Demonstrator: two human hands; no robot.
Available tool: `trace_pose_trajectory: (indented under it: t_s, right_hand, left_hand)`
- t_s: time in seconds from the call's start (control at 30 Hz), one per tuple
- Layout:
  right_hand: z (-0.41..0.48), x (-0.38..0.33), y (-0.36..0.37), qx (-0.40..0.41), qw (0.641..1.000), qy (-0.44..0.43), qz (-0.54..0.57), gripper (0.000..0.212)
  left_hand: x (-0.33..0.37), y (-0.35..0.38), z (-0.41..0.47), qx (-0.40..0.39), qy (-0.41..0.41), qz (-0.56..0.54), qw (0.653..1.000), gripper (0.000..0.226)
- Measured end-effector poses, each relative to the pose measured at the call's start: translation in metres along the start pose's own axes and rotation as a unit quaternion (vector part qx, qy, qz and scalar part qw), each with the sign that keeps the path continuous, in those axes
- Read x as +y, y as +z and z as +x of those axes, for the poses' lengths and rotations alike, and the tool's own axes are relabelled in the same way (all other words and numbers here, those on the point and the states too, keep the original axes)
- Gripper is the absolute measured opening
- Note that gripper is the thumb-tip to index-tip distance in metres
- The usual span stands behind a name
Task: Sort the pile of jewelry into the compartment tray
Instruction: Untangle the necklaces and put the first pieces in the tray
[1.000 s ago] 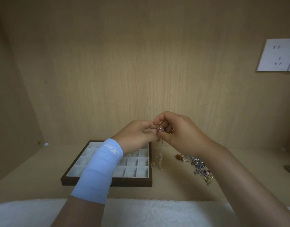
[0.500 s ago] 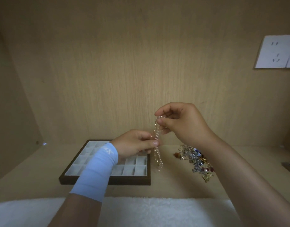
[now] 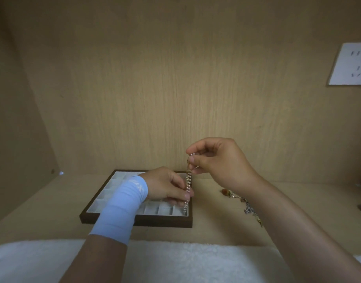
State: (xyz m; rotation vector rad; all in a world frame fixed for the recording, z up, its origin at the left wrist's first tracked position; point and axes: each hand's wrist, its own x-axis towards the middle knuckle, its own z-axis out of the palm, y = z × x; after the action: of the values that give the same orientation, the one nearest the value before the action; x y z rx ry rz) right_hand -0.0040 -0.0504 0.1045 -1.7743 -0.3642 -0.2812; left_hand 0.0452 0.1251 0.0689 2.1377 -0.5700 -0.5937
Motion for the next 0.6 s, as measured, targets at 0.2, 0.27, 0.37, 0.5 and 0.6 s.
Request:
trace_pose_trajectory:
  t_s: [0.2, 0.27, 0.37, 0.5, 0.6]
  right_hand:
    - [0.000, 0.015, 0.006, -0.038, 0.998, 0.034, -0.046, 0.021]
    - [-0.001, 0.020, 0.010, -0.061, 0.995, 0.045, -0.059, 0.019]
    - [-0.003, 0.028, 0.016, -0.098, 0.991, 0.048, -0.080, 0.021]
    - [-0.005, 0.038, 0.022, -0.114, 0.987, 0.051, -0.105, 0.020]
    - [-0.005, 0.045, 0.023, -0.114, 0.981, 0.041, -0.153, 0.021]
  left_hand:
    - [-0.004, -0.012, -0.001, -0.002, -0.031, 0.139, 0.990, 0.025]
    - [-0.007, -0.018, -0.004, -0.001, -0.033, 0.115, 0.993, 0.042]
    - [-0.009, -0.025, -0.004, 0.017, -0.025, 0.134, 0.991, 0.041]
    - [-0.009, -0.024, -0.005, 0.045, -0.040, 0.173, 0.983, 0.030]
    - [-0.009, -0.017, -0.004, 0.063, -0.055, 0.212, 0.974, 0.017]
